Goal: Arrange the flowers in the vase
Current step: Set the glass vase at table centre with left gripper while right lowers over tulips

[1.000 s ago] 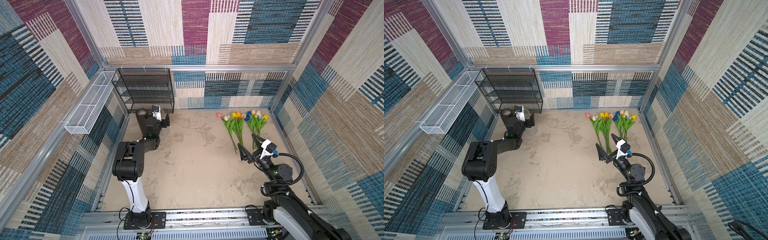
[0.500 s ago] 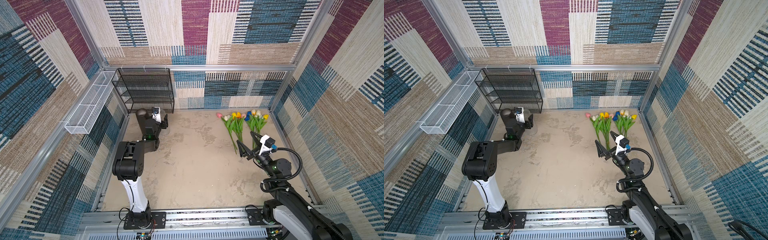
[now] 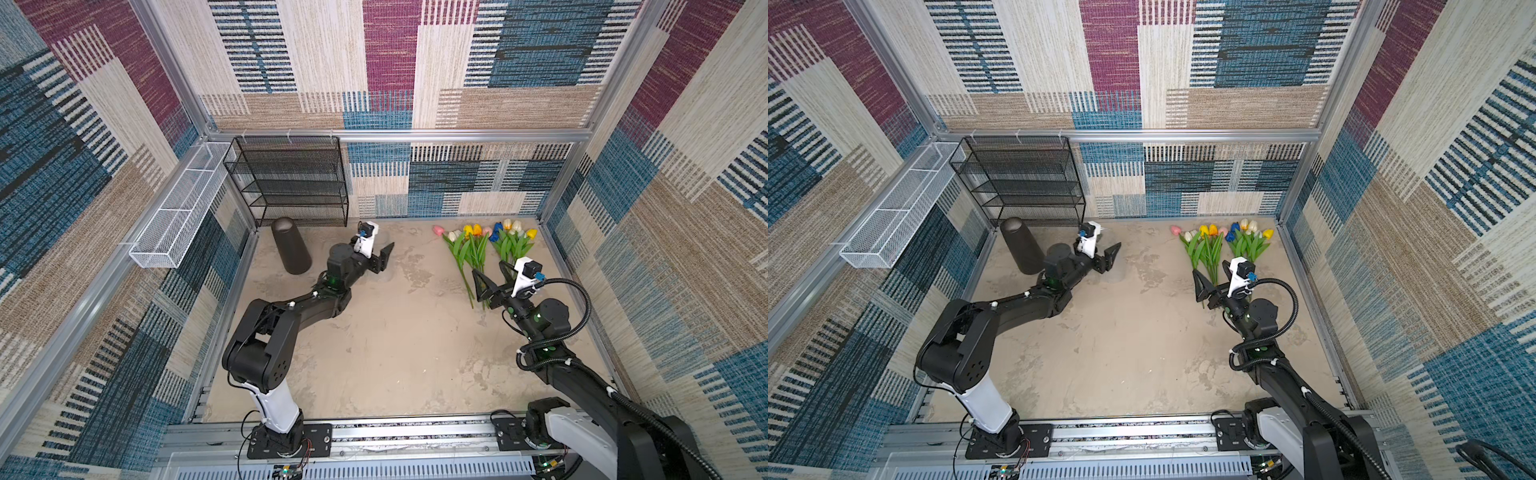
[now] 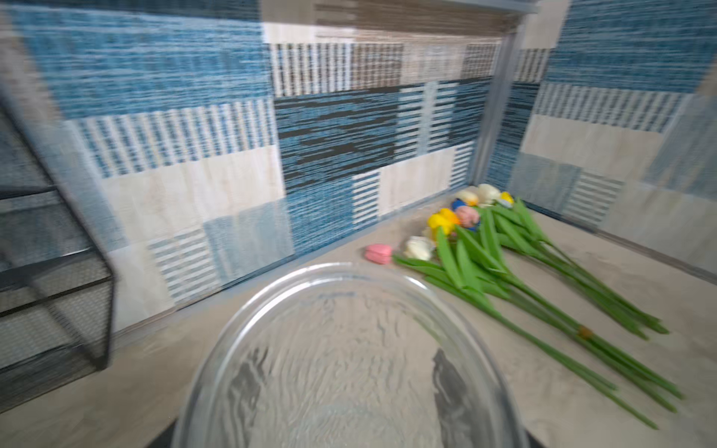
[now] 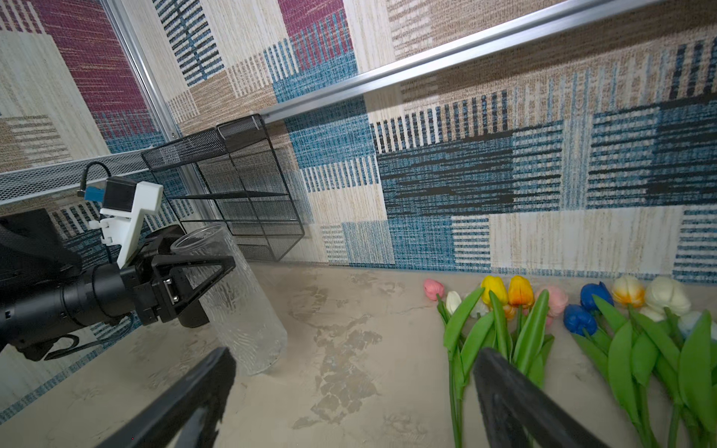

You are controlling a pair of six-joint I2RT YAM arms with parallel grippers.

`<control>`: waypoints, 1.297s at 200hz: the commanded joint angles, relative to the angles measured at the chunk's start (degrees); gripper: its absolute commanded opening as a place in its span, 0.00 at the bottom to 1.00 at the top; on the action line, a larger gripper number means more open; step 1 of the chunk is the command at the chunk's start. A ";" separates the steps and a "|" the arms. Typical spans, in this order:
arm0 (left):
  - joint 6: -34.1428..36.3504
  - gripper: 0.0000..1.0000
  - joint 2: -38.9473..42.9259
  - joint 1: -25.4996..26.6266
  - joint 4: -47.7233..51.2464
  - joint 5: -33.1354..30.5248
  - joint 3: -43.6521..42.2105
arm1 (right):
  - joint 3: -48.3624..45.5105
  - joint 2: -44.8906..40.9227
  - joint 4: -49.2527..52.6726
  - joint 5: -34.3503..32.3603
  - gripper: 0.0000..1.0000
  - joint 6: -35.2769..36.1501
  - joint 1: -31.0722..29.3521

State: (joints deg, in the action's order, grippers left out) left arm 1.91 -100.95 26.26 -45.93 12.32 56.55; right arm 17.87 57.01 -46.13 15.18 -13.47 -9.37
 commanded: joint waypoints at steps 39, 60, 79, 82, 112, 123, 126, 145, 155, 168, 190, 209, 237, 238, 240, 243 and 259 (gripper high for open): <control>3.34 0.16 -7.47 7.62 0.09 3.76 8.17 | 0.73 -0.79 -2.55 0.04 1.00 -1.10 -0.10; 3.88 0.16 -8.58 7.84 1.56 3.86 9.00 | 0.87 -1.70 -0.53 -0.83 1.00 0.07 -0.10; 4.39 0.16 -9.42 7.84 2.78 4.11 9.70 | 0.85 -2.25 0.30 -1.27 1.00 0.90 -0.01; 4.37 0.16 -9.56 7.84 2.96 4.12 9.77 | 0.92 -2.28 0.48 -1.41 1.00 0.95 -0.05; 4.25 0.19 -10.58 7.84 2.25 3.91 9.67 | 2.81 -1.35 3.23 -3.34 1.00 0.85 -0.11; 4.07 0.22 -10.67 7.84 1.20 3.68 9.13 | 4.13 -0.53 4.96 -3.99 1.00 0.38 0.04; 4.06 0.24 -10.67 7.84 0.93 3.60 8.96 | 4.42 -0.33 5.19 -4.12 1.00 0.31 0.03; 4.06 0.52 -10.52 7.84 -0.56 3.26 7.93 | 7.49 1.50 9.12 -5.08 1.00 -1.02 -0.04; 4.13 0.61 -10.29 7.84 -1.07 2.95 7.46 | 9.67 2.53 12.55 -6.04 1.00 -2.33 -0.10; 4.28 0.74 -9.77 7.84 -1.20 2.38 6.93 | 12.72 3.97 16.65 -6.66 1.00 -3.01 0.02; 4.98 0.91 -8.34 7.75 -0.68 1.73 6.16 | 16.41 5.83 21.77 -8.23 1.00 -3.57 -0.06; 5.93 0.99 -6.59 7.66 1.43 2.30 6.20 | 18.96 6.91 25.07 -9.11 1.00 -3.62 0.04; 7.21 0.99 -3.33 7.58 5.17 3.61 6.42 | 22.99 8.61 30.06 -9.39 1.00 -2.92 0.03; 7.22 0.99 -3.18 7.58 5.29 3.69 6.40 | 23.08 8.67 30.32 -9.47 1.00 -2.90 -0.01; 7.29 0.99 -2.85 7.53 5.45 3.79 6.34 | 23.31 8.74 30.53 -9.56 1.00 -2.88 -0.02; 7.30 0.99 -2.32 7.49 5.68 3.91 6.18 | 23.93 8.93 31.23 -9.81 1.00 -2.85 0.02; 7.18 0.99 1.04 7.48 6.47 4.31 5.38 | 27.00 10.39 35.20 -10.24 1.00 -2.39 0.37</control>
State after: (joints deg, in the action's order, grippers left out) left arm 7.14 -103.70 33.87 -40.99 15.22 62.67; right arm 41.52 66.02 -17.39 6.66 -16.19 -9.34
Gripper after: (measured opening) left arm 0.990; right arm 0.996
